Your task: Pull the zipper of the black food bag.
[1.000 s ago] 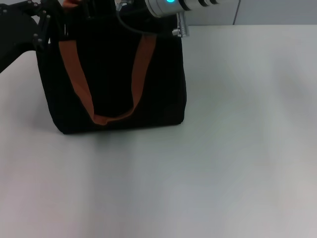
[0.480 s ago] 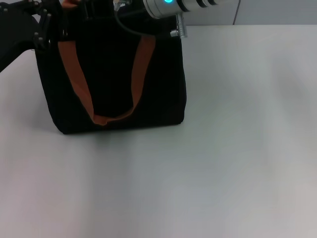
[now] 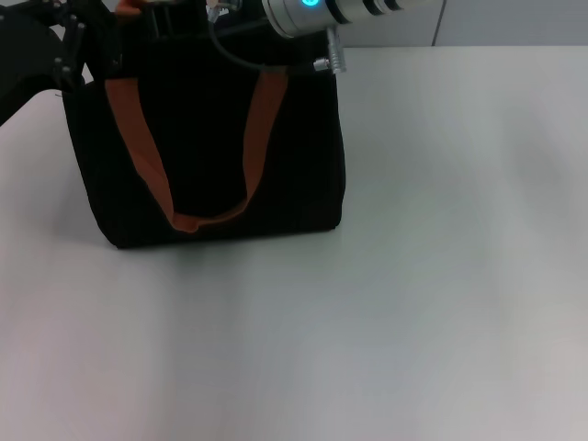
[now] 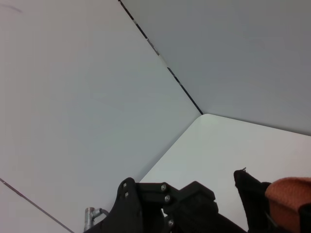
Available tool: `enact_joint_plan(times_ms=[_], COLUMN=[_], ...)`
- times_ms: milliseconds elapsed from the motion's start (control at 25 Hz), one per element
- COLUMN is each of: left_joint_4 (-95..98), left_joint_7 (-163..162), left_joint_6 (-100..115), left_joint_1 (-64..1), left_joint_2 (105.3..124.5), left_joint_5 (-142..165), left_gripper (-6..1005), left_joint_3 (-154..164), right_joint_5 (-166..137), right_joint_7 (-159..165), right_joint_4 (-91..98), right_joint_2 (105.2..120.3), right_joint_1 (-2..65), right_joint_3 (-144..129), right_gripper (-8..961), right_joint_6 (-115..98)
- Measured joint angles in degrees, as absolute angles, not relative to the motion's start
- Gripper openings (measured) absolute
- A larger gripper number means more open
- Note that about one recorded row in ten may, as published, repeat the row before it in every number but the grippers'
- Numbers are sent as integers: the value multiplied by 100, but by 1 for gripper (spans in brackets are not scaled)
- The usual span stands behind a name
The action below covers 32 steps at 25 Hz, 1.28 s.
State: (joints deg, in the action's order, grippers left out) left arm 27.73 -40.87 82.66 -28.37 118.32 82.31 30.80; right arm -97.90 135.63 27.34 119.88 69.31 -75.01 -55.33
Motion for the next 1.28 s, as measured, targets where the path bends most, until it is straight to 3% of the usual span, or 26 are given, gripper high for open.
enact_joint_plan(times_ms=[1280], left_joint_4=[2783], left_joint_7=[-4087], left_joint_6=[8661], left_joint_1=[-2805], left_joint_2=[11835], left_joint_5=[8211], left_gripper=[28], left_joint_3=[3143], right_joint_5=[-9717], right_joint_7=[13622], right_joint_4=[2650], right_joint_2=[11988], right_joint_1=[6950], right_joint_3=[-7526], right_gripper=[399], right_joint_6=[-5345])
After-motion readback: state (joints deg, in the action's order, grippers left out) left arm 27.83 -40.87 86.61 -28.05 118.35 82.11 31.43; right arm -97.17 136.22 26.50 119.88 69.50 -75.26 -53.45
